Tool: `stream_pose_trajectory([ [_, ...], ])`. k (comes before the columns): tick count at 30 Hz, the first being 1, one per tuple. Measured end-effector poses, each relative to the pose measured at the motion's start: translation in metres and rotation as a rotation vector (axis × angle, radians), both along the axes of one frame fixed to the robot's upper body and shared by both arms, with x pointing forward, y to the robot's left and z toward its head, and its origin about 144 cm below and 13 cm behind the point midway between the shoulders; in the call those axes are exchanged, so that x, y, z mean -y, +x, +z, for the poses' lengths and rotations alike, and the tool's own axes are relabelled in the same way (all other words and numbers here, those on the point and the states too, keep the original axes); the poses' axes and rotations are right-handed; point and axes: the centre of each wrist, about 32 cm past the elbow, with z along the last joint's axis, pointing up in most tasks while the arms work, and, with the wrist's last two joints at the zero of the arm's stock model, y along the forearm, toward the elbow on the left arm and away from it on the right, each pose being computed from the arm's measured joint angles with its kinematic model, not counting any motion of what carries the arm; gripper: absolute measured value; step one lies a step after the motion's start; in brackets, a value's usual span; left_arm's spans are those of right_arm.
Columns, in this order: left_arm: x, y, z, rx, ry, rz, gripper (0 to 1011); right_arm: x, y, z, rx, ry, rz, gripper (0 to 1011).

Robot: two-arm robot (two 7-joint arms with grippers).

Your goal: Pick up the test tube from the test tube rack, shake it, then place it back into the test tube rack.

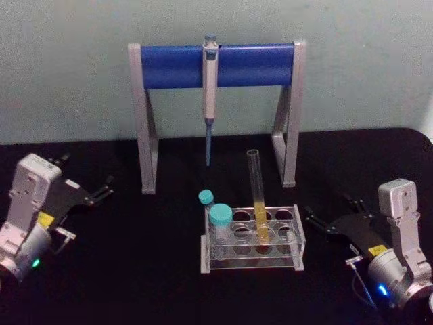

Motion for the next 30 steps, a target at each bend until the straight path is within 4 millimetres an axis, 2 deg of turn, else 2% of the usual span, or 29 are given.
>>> stream_pose_trajectory([
  [30, 0.0000, 0.0000, 0.0000, 0.000, 0.000, 0.000, 1010, 0.0000, 0.0000, 0.0002, 0.001, 0.001, 0.000, 1000],
])
